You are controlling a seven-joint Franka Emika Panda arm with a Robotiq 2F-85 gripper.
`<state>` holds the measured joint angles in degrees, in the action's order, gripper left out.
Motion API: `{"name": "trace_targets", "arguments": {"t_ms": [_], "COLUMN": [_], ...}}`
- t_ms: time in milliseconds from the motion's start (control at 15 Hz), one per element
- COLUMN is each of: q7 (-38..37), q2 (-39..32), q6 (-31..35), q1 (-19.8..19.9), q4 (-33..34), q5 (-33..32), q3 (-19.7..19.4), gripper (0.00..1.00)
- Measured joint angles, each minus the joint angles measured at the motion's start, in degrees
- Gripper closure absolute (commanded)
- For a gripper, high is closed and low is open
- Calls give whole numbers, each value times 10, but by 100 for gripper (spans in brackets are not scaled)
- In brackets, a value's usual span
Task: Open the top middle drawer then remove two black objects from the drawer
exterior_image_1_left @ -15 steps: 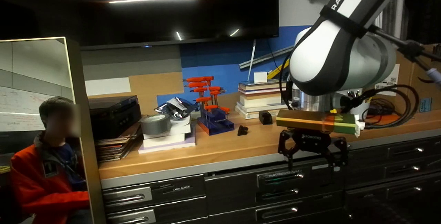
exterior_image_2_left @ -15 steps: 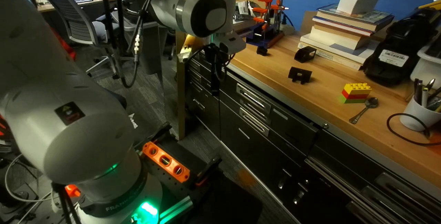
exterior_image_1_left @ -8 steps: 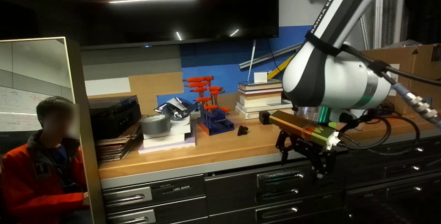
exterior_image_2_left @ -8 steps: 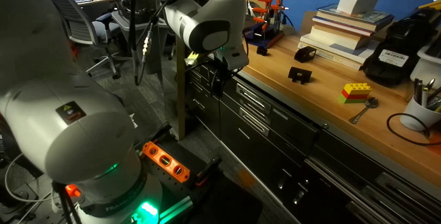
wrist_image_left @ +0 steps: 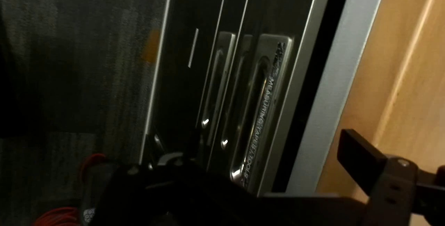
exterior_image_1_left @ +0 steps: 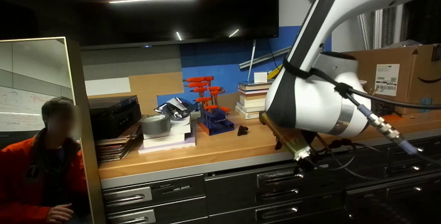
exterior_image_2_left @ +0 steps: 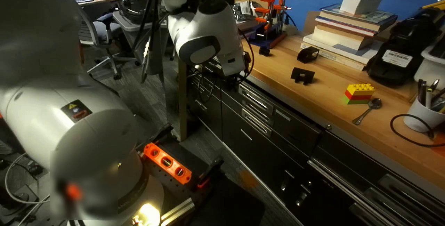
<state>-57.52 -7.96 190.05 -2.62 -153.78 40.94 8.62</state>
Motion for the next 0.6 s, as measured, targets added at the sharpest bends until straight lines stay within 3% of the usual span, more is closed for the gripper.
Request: {"name": "trace_targets", "arguments": {"t_ms": [267, 600], "q7": [-19, -19], "q2": [-65, -120], "q6": [100, 133], "q1": [-32, -59], "q4": [-1, 9], "q5": [16, 39], "q3": [-4, -18], "gripper": [0, 0]}}
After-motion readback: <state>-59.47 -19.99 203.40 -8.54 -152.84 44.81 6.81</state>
